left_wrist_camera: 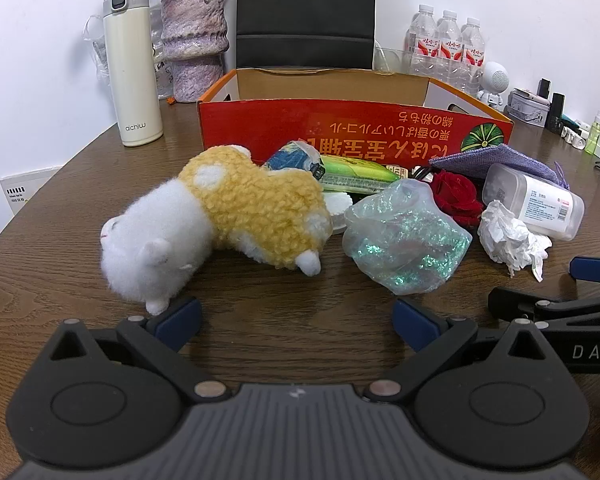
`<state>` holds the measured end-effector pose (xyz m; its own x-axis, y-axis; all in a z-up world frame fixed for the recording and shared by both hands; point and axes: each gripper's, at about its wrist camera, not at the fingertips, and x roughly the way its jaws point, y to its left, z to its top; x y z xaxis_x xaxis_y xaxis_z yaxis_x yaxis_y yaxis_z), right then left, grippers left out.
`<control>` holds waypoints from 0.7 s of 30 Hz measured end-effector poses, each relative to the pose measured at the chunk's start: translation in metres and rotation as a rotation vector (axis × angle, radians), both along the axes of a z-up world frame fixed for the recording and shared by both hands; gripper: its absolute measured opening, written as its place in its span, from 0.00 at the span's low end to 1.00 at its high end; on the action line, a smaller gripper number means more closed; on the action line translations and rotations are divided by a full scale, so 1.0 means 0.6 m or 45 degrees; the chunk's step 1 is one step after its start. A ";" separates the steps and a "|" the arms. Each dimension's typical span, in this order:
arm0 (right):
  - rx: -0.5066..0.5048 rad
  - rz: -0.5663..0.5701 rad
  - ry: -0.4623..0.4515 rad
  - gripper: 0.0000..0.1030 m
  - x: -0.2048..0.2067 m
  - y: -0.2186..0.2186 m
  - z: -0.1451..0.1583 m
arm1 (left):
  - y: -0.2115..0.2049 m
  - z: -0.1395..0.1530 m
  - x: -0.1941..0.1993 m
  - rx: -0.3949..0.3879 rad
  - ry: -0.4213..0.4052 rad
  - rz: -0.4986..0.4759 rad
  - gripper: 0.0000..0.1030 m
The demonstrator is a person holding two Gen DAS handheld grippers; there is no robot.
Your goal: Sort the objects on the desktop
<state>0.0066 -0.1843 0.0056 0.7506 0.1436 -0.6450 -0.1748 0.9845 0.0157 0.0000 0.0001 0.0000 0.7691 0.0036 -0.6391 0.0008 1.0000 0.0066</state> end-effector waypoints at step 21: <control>0.119 0.432 -0.203 0.66 -0.008 0.074 0.081 | 0.175 0.036 0.063 -0.040 -0.067 -0.182 0.95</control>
